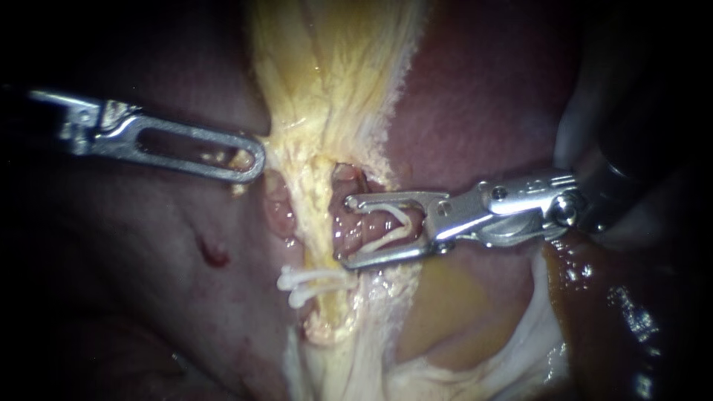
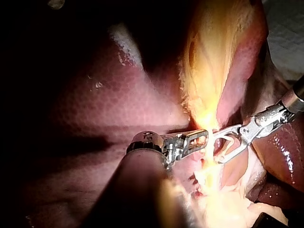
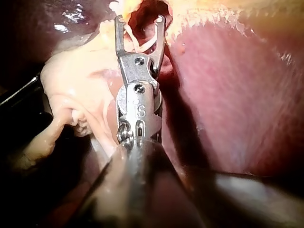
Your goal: Clipping third clip left tube
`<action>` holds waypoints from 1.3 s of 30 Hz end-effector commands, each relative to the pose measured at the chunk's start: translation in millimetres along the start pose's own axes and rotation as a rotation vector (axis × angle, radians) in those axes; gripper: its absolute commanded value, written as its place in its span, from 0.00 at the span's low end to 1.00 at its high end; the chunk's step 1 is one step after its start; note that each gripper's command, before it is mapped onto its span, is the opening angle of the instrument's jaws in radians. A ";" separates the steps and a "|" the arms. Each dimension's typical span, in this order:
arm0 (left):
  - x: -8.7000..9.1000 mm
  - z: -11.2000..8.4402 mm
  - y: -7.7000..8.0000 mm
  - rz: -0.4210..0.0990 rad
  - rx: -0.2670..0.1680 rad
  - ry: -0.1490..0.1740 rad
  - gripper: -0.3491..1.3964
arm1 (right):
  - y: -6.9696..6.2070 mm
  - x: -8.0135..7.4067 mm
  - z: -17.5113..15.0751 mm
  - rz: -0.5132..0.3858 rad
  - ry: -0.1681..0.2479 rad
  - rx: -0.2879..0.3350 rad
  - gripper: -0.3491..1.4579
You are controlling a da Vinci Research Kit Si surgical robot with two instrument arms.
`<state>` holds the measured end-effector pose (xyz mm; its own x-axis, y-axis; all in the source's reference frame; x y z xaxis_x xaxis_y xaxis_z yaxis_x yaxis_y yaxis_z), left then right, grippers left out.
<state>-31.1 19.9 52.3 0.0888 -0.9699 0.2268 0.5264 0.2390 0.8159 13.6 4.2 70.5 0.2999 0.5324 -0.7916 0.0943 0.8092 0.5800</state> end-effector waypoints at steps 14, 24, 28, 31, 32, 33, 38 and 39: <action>0.0 0.4 0.1 0.001 -0.001 -0.001 0.00 | -0.1 0.2 2.2 0.020 0.050 0.061 0.47; 0.1 0.8 0.5 0.002 -0.002 -0.002 0.00 | -1.4 1.6 4.0 0.051 0.124 0.145 0.47; 0.1 0.9 0.7 0.002 -0.002 -0.003 0.00 | -1.7 1.9 4.7 0.055 0.137 0.168 0.47; 0.1 1.1 0.7 -0.004 -0.003 -0.003 0.00 | -1.7 1.8 5.3 0.059 0.139 0.168 0.47; 0.1 1.1 0.7 -0.004 -0.003 -0.003 0.00 | -1.7 1.7 5.5 0.058 0.139 0.167 0.47; 0.1 1.1 0.7 -0.004 -0.003 -0.004 0.00 | -1.7 1.7 5.7 0.057 0.139 0.166 0.47; 0.1 1.4 0.6 -0.004 -0.002 -0.003 0.00 | -1.4 1.7 6.9 0.059 0.148 0.170 0.47; 0.1 1.5 0.6 -0.004 -0.002 -0.003 0.00 | -1.4 1.7 7.0 0.059 0.151 0.171 0.47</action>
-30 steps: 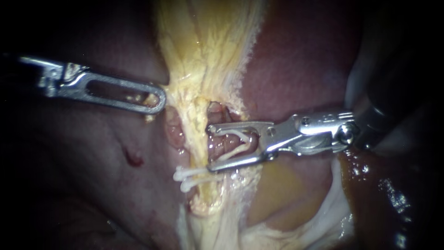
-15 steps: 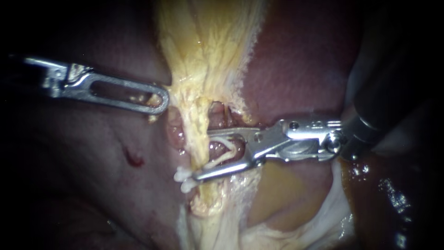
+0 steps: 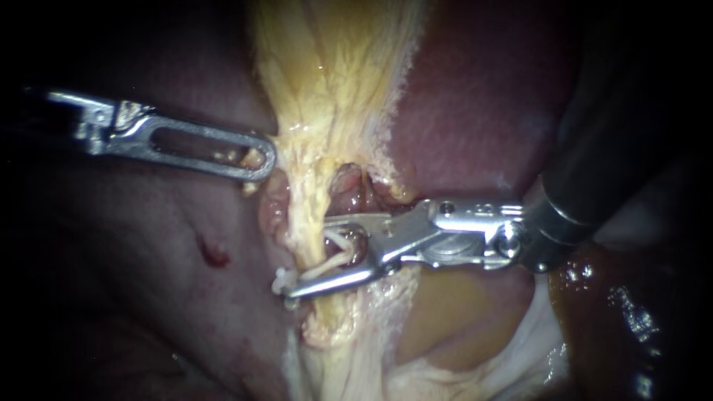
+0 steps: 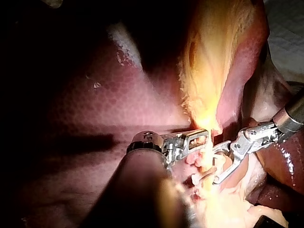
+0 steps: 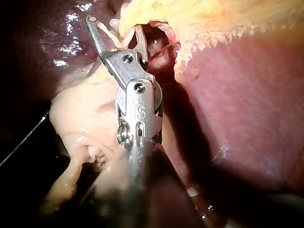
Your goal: Clipping third clip left tube
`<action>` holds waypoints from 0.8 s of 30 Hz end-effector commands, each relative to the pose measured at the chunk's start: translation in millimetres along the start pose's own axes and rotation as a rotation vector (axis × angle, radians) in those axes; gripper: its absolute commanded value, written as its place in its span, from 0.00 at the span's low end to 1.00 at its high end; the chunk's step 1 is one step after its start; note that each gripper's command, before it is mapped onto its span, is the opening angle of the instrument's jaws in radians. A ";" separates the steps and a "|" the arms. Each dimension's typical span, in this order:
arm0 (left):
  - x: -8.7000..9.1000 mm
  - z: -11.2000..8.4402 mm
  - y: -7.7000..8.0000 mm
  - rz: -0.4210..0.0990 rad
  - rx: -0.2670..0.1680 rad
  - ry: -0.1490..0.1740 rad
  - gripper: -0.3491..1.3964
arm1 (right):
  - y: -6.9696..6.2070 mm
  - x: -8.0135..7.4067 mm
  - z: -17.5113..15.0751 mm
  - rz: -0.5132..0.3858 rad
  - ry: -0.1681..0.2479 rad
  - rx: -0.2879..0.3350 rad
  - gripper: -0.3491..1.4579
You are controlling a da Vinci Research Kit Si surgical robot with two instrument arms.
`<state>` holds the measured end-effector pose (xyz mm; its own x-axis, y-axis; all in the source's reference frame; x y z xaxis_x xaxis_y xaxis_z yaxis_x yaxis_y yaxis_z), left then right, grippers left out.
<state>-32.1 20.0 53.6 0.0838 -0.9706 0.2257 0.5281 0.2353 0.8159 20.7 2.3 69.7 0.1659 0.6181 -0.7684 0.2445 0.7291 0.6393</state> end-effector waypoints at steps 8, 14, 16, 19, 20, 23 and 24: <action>0.0 0.2 -0.1 -0.001 0.001 0.001 0.00 | 0.5 0.0 0.9 0.019 0.017 0.011 0.47; -0.2 0.0 -0.2 -0.001 0.002 0.002 0.00 | 0.6 -0.5 1.1 0.032 0.019 0.013 0.47; -0.3 -0.1 -0.2 -0.002 0.002 0.003 0.00 | 0.5 -0.9 1.3 0.042 0.018 0.023 0.47; -0.3 -0.2 -0.2 -0.002 0.003 0.003 0.00 | 0.3 -1.7 1.9 0.058 0.015 0.044 0.47; -0.3 -0.2 -0.2 -0.002 0.003 0.003 0.00 | 0.3 -2.0 2.2 0.059 0.013 0.055 0.47; -0.3 -0.1 -0.2 -0.002 0.003 0.003 0.00 | 0.2 -2.4 2.7 0.067 0.013 0.082 0.47; -0.3 -0.1 -0.2 -0.002 0.003 0.003 0.00 | 0.3 -2.4 2.8 0.072 0.016 0.091 0.47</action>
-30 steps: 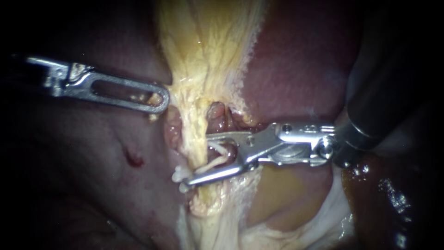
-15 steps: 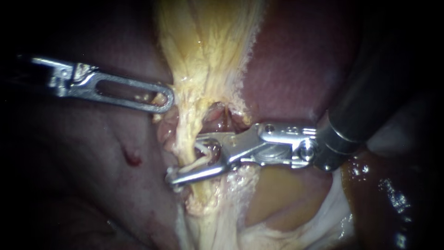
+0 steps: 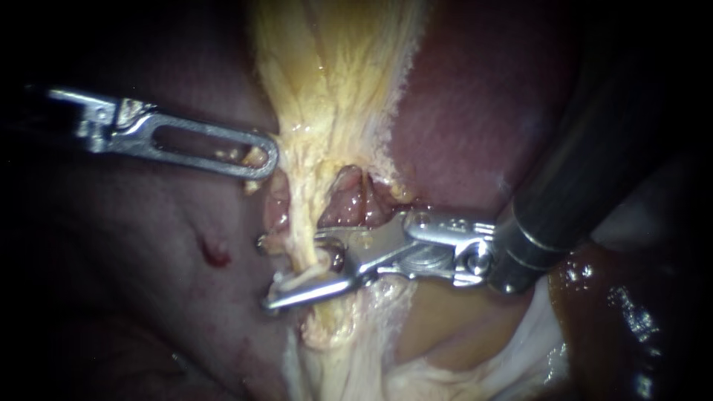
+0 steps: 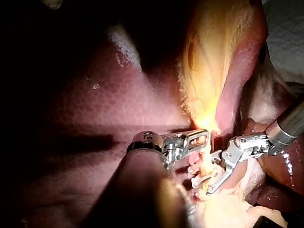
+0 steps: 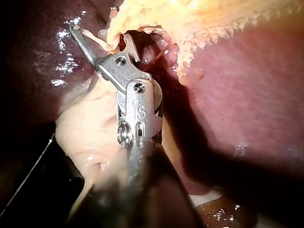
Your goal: Clipping third clip left tube
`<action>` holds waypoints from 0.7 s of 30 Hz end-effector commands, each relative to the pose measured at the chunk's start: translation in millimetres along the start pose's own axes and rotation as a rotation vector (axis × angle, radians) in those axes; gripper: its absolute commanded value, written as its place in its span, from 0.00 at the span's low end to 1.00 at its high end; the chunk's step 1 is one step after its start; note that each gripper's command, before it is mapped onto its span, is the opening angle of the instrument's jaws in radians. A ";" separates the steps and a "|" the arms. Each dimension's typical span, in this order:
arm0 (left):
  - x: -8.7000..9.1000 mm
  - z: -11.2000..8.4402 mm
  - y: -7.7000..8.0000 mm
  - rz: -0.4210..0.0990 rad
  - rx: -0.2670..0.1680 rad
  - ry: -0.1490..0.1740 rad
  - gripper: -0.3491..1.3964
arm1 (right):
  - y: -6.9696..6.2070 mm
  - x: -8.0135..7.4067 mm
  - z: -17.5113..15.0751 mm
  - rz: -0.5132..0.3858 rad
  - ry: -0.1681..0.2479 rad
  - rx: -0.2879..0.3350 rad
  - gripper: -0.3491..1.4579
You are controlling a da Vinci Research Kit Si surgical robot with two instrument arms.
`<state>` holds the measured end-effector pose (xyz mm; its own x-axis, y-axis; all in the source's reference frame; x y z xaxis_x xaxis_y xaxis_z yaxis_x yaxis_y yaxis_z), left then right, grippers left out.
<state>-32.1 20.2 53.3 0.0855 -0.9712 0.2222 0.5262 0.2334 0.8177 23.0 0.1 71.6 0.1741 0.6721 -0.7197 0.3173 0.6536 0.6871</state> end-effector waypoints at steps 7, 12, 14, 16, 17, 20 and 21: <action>0.0 0.1 0.0 0.000 0.000 -0.001 0.00 | 0.3 0.6 -0.4 0.002 0.029 -0.002 0.46; 0.1 0.3 -0.1 0.000 0.001 0.000 0.00 | 0.7 1.3 -1.1 0.012 0.053 0.003 0.46; 0.2 0.3 -0.1 0.000 0.001 0.000 0.00 | 0.9 1.6 -1.5 0.024 0.063 0.000 0.46; 0.2 0.3 -0.1 0.000 0.001 0.000 0.00 | 1.2 2.1 -2.1 0.037 0.073 -0.011 0.46; 0.2 0.3 -0.1 0.000 0.001 0.000 0.00 | 1.2 2.3 -2.4 0.042 0.078 -0.013 0.46; 0.2 0.3 0.0 0.000 0.001 0.000 0.00 | 1.4 3.1 -3.5 0.068 0.105 -0.013 0.46; 0.2 0.3 0.0 0.000 0.001 0.000 0.00 | 1.5 3.3 -3.8 0.075 0.113 -0.012 0.46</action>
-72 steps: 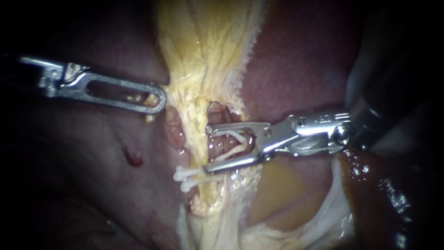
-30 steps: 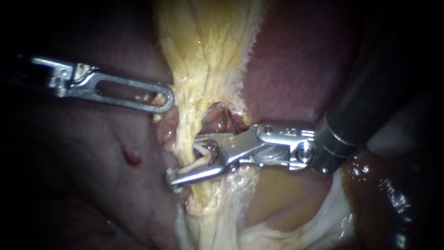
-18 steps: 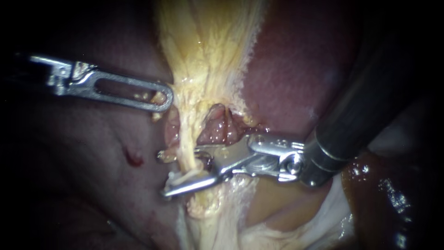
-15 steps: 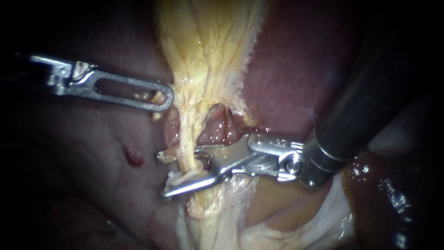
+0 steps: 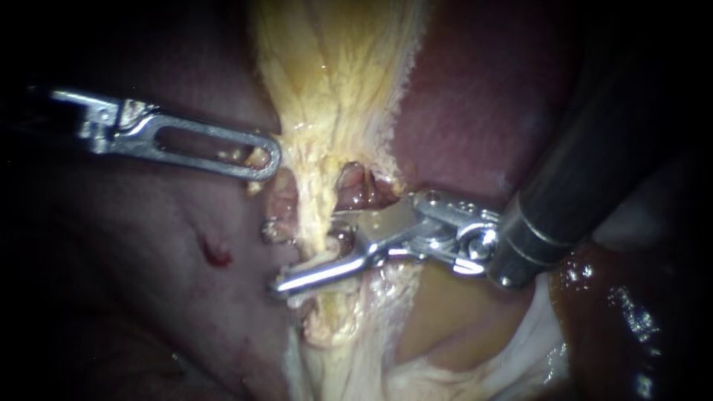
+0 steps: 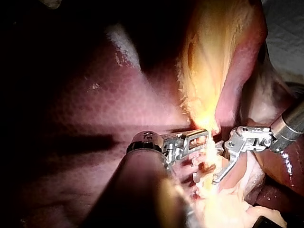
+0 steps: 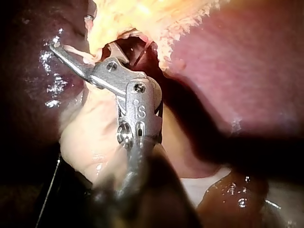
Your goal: Clipping third clip left tube
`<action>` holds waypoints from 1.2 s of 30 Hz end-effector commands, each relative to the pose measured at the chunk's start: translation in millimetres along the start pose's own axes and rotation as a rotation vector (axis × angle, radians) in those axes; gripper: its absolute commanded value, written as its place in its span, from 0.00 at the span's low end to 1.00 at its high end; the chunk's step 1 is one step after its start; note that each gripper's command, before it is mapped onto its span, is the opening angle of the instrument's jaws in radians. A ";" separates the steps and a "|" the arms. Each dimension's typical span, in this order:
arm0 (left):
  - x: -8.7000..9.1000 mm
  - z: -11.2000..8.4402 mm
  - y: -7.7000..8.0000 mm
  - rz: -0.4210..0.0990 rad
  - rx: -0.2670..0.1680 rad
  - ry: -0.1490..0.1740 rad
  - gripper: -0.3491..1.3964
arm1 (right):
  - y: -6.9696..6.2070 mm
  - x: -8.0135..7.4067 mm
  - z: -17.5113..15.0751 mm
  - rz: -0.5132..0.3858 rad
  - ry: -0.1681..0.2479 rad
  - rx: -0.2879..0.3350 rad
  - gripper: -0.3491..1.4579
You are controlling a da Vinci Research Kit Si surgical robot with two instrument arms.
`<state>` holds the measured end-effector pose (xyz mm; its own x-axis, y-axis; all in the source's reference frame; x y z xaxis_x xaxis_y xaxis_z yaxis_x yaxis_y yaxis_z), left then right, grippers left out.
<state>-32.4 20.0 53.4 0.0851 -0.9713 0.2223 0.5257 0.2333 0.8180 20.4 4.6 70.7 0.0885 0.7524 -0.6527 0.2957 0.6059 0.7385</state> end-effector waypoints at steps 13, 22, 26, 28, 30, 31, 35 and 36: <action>0.0 0.1 0.0 0.000 0.000 0.000 0.00 | 0.0 0.9 -0.6 0.036 0.049 0.010 0.46; 0.0 0.2 0.0 0.000 0.000 0.000 0.00 | 0.0 1.0 -0.5 0.045 0.068 0.013 0.46; 0.0 0.2 0.1 0.001 0.000 0.000 0.00 | -0.1 1.1 -0.3 0.048 0.076 0.014 0.46; 0.0 0.2 0.1 0.001 0.000 0.000 0.00 | -0.3 1.0 -0.1 0.049 0.074 0.016 0.46; 0.0 0.2 0.2 0.001 0.000 0.000 0.00 | -0.7 0.9 0.1 0.050 0.076 0.036 0.46; 0.0 0.2 0.2 0.001 0.000 0.000 0.00 | -0.9 0.9 0.3 0.050 0.077 0.046 0.46; -0.1 0.2 0.3 0.001 0.001 0.000 0.00 | -1.8 0.9 1.1 0.050 0.074 0.084 0.46; -0.1 0.3 0.3 0.001 0.001 0.000 0.00 | -2.1 1.0 1.3 0.050 0.071 0.095 0.46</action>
<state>-32.4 20.2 53.9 0.0856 -0.9710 0.2232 0.5260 0.2343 0.8176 21.2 3.6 68.1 0.0377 0.8012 -0.5972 0.3891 0.5387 0.7473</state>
